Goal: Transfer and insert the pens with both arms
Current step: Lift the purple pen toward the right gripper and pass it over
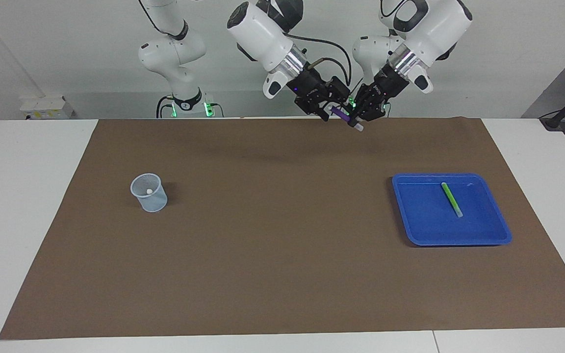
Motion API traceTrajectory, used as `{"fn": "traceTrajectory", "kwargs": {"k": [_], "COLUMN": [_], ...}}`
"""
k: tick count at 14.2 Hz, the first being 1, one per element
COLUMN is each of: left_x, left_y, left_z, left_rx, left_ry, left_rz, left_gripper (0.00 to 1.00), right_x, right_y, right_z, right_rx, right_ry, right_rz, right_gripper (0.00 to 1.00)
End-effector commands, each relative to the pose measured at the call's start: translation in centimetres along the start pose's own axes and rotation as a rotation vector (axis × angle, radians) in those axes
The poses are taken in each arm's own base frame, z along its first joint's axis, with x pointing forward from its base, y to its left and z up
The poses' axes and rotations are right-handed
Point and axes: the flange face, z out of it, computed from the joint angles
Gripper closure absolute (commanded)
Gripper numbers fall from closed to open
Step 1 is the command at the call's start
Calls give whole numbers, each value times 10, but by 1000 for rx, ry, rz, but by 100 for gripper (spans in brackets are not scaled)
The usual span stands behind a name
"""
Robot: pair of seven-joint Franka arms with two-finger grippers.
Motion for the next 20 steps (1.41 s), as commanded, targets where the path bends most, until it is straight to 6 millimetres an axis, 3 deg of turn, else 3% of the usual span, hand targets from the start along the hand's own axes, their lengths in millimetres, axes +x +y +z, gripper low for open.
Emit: {"fn": "traceTrajectory", "kwargs": {"k": [1, 4, 7, 11, 16, 17, 18, 20], "left_x": [0, 0, -1, -2, -2, -2, -1, 1], "left_y": [-9, -9, -10, -10, -10, -11, -11, -10], "left_z": [-3, -4, -4, -6, -5, -5, -5, -6], "left_rx": [-15, -16, -15, -18, -14, -11, -12, -14], "left_ry": [-14, -14, -15, -15, -14, -14, -13, -11], "left_rz": [-17, -18, -19, -28, -16, -12, -11, 2], "left_gripper": [100, 100, 100, 100, 96, 59, 5, 0], "right_x": [1, 1, 1, 2, 3, 2, 4, 9], "right_y": [-3, -2, -2, -1, -2, -2, -1, 2], "right_z": [0, 1, 0, 0, 0, 0, -1, -2], "right_rx": [1, -1, 0, 0, 1, 0, -1, -24], "right_ry": [-23, -23, -22, -22, -20, -21, -21, -38], "right_rz": [-15, -14, -16, -13, -12, -12, -10, -14], "right_gripper": [29, 48, 75, 99, 100, 100, 100, 100]}}
